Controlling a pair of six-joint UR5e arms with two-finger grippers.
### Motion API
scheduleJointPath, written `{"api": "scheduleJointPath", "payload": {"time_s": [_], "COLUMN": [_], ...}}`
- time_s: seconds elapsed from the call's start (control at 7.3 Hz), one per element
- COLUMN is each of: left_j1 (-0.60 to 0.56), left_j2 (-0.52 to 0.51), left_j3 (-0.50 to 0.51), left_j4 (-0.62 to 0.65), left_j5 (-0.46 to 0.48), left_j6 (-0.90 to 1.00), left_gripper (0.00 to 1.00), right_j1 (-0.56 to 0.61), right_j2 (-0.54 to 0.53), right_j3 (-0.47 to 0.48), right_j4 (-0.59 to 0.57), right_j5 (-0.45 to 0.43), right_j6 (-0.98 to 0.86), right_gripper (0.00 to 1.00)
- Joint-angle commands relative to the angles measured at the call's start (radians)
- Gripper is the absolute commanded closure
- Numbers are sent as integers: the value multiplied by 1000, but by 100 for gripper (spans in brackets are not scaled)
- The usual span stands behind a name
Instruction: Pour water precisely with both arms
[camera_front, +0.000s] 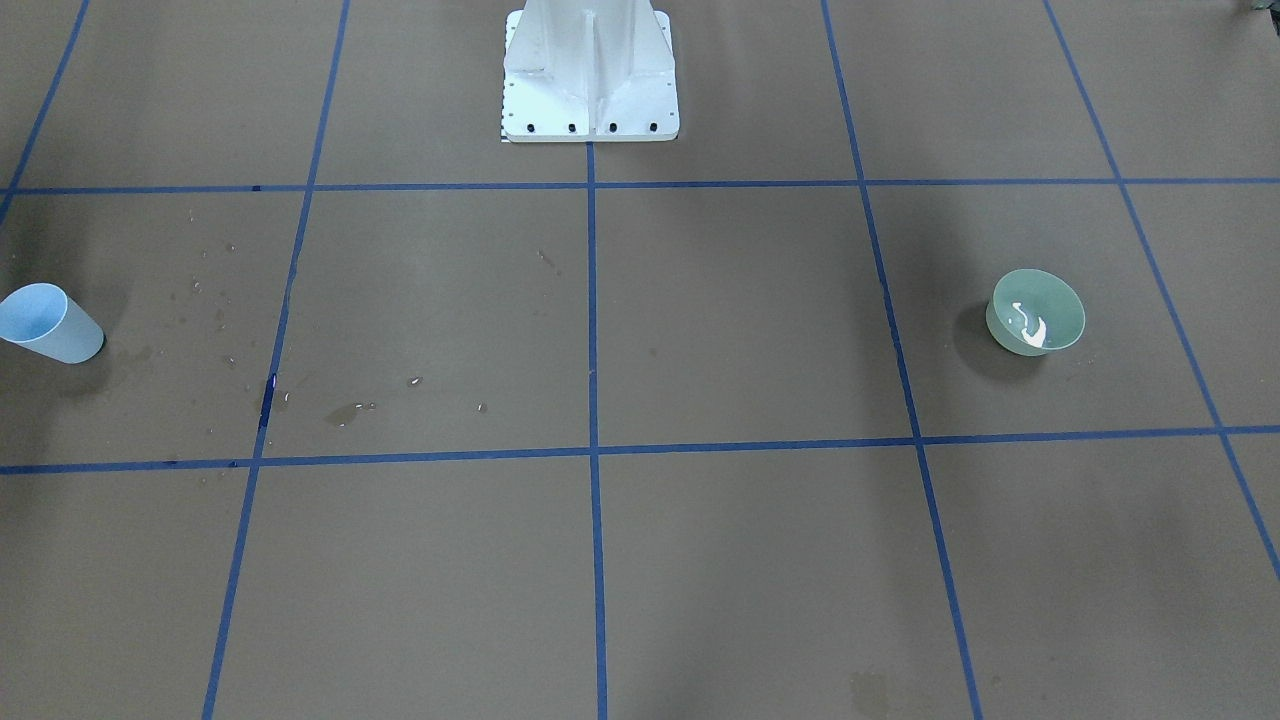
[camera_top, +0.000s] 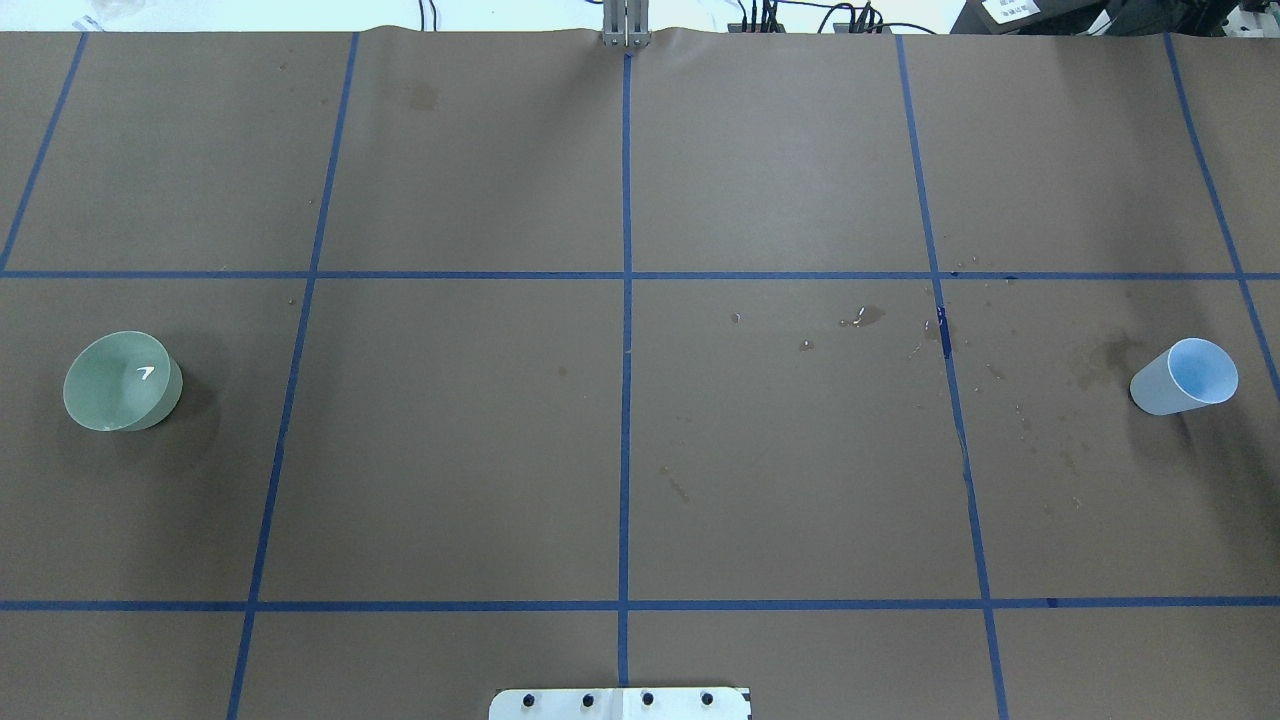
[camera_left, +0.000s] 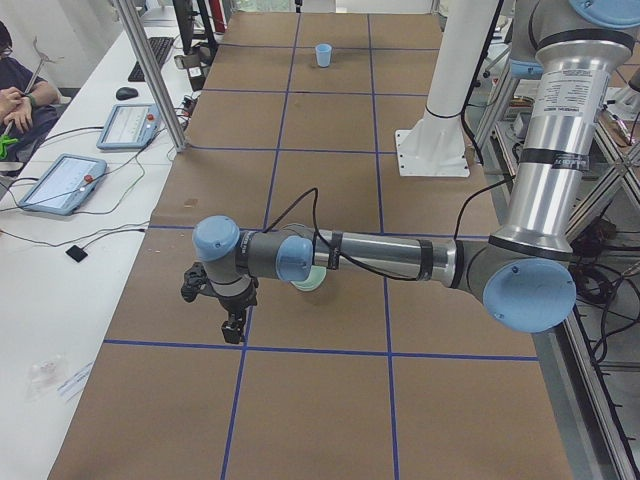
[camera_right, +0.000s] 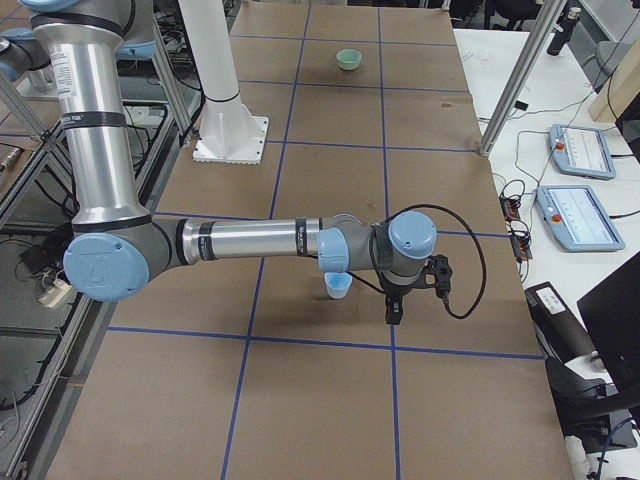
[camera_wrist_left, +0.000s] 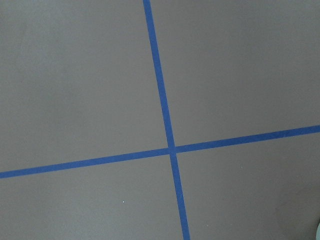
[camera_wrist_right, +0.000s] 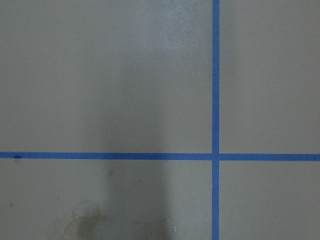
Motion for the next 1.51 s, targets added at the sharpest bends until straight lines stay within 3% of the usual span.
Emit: {"api": "scheduleJointPath", "payload": {"time_s": [0.0,0.41,1.37], "left_j1": [-56,-54,-54], "left_j2": [36,68,70], "left_j3": [-25,-79,-87], "left_j4": [2,1,4], "left_j5": [-39,-36,-39], "left_j6": [-8,-61,-64], "left_gripper": [0,0,0], "right_j1": [13,18,51], "right_j2": [-37,-40,-71], "right_j3": [33,38,53], "right_j4": [-3,-4,-4], "right_j5": [1,0,3], "right_j6": [1,1,-1], "right_gripper": [1,1,1]}}
